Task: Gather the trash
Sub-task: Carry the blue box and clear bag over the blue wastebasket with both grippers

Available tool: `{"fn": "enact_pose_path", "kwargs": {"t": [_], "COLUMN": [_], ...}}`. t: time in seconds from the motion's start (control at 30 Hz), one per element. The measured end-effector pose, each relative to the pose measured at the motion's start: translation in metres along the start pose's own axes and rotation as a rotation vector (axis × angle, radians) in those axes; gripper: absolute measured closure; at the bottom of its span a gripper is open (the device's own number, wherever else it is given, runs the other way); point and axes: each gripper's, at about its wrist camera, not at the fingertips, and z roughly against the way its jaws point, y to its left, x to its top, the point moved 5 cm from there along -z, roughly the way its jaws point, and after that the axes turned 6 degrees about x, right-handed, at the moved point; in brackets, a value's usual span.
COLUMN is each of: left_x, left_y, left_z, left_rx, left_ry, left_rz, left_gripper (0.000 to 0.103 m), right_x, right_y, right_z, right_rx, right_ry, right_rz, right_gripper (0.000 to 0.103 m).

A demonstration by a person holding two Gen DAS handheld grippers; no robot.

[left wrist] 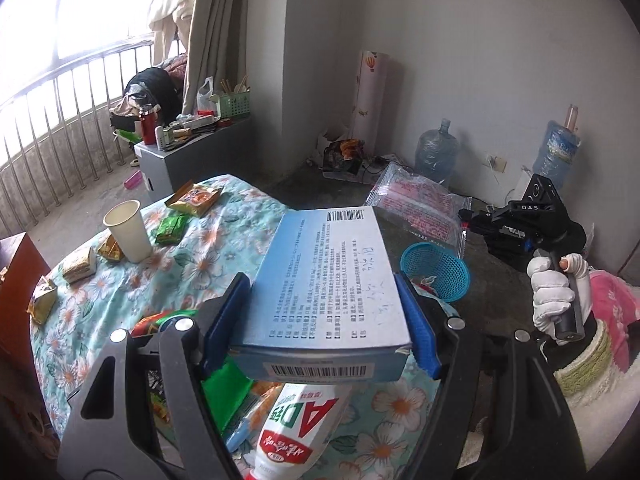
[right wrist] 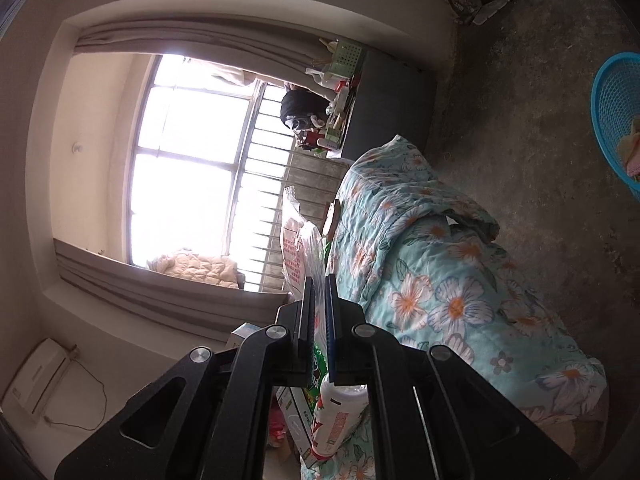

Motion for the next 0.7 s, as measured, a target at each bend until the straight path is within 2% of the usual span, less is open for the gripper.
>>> {"fn": "enact_pose_path", "kwargs": {"t": [0.27, 0.4, 0.53, 0.7], "left_x": [0.044, 0.068, 0.08, 0.069], "left_y": [-0.093, -0.145, -0.199, -0.263], "left_z": [-0.058, -0.104, -0.164, -0.251], "left_rx": [-0.164, -0.252, -0.349, -0.386], "left_ry": [0.027, 0.085, 0.179, 0.315], "left_rz": [-0.089, -0.115, -0.113, -0.157], "left_gripper": [0.035, 0.035, 0.035, 0.035], "right_x": [0.033, 0.051, 0.064, 0.072], "right_y": [-0.032, -0.059, -0.092, -0.15], "right_z": [0.089, 0.139, 0.178, 0.196], "right_rx": [-0.043, -0.144, -0.294, -0.402], "right_ry": [-0.183, -0.303, -0.402, -0.452], "right_rz": [-0.037, -0.046, -0.064, -0.162], "right_gripper": [0.098, 0.098, 0.098, 0.098]}}
